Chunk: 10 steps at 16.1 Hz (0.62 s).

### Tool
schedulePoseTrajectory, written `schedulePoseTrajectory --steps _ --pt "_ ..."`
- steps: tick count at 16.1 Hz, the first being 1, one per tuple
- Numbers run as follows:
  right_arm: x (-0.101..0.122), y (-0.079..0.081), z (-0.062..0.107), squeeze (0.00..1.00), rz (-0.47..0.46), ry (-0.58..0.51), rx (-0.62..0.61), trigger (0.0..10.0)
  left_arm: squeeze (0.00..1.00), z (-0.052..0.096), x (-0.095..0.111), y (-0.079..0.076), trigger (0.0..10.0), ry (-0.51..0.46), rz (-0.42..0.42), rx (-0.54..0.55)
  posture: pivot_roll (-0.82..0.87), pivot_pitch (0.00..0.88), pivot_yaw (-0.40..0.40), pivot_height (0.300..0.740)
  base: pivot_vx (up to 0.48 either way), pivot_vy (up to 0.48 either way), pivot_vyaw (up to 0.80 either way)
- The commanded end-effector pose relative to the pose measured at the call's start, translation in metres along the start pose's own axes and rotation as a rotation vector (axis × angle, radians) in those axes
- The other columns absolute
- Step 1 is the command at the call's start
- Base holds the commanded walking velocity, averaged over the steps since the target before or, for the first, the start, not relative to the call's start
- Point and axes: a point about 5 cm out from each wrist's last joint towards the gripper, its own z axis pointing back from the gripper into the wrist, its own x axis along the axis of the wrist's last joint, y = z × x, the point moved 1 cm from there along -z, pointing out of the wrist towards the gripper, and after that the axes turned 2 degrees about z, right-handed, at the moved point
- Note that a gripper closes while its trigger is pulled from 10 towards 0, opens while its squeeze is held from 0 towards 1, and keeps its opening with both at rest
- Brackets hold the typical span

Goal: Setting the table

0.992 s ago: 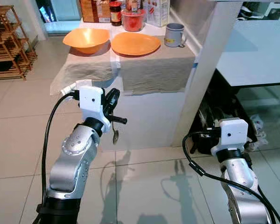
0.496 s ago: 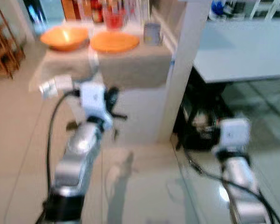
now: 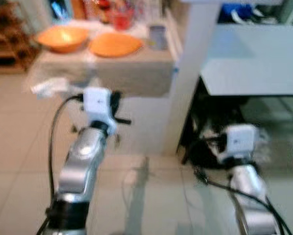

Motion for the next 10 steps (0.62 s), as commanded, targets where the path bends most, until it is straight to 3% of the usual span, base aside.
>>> schedulePoseTrajectory --steps 1,2,7,10 --pt "0.002 -0.008 0.000 0.00 0.027 -0.009 -0.018 10.0 0.00 -0.003 0.004 -0.010 0.0 -0.016 -0.002 -0.025 -0.01 0.027 0.011 0.740 0.270 -0.394 0.69" --pt "0.002 -0.009 0.000 0.00 0.015 -0.008 -0.033 10.0 0.00 -0.003 0.005 -0.011 0.0 -0.018 -0.002 -0.029 -0.01 0.025 0.011 0.740 0.270 -0.394 0.68" --pt "0.004 -0.013 -0.002 0.00 0.028 -0.015 -0.047 10.0 0.00 -0.004 0.013 -0.028 0.0 -0.053 0.003 -0.126 -0.02 0.017 0.015 0.740 0.272 -0.393 0.00" --pt "0.002 -0.007 -0.010 0.00 -0.003 0.022 -0.001 10.0 0.00 -0.008 0.018 -0.034 0.0 -0.056 -0.013 -0.174 -0.01 0.011 0.024 0.740 0.274 -0.391 0.00"
